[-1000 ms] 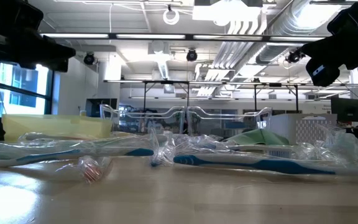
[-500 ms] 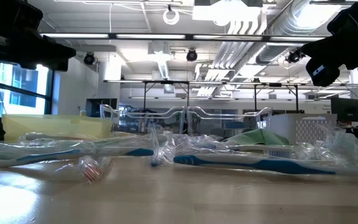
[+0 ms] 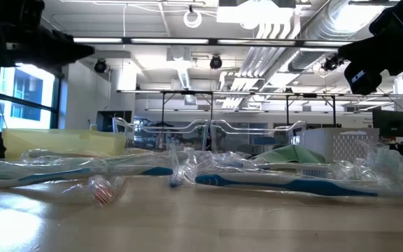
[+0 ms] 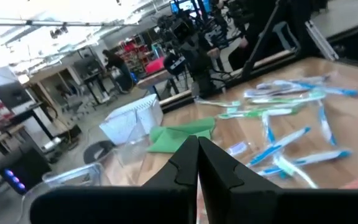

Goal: Pick & Place Toothbrushes
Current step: Put the blue toothbrush into the yellow bin

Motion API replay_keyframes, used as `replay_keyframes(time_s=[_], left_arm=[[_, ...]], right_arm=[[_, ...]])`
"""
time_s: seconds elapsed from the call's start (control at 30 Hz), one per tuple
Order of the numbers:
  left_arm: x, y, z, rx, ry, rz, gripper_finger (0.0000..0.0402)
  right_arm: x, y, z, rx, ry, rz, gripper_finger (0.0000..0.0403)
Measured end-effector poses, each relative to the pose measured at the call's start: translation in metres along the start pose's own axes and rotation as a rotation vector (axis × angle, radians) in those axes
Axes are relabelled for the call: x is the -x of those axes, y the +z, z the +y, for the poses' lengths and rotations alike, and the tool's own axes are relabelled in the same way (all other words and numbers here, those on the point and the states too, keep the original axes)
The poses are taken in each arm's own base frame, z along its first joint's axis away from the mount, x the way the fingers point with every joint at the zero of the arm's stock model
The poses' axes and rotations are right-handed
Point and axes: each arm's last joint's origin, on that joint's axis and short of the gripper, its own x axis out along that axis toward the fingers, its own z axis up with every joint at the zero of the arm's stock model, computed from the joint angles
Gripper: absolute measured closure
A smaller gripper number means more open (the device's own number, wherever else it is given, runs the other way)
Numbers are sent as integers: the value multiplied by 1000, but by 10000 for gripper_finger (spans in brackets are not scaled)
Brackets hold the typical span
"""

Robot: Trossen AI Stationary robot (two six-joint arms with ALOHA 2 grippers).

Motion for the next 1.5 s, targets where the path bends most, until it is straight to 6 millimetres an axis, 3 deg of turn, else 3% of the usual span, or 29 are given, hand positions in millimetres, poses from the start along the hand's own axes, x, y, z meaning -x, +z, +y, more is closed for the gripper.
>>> replay_keyframes(time_s=[0.57, 0.83, 1.17, 1.5], left_arm=[[0, 1, 1, -51, 15, -2, 396], [0, 3, 2, -50, 22, -11, 396], [0, 3, 2, -50, 24, -15, 396], [0, 3, 2, -49, 24, -16, 396]], right_arm=[[1, 16, 3, 57, -29, -184, 401], [-4, 15, 1, 54, -89, -172, 401], [-20, 14, 3, 92, -37, -115, 401], [-51, 40, 12, 115, -28, 44, 401]])
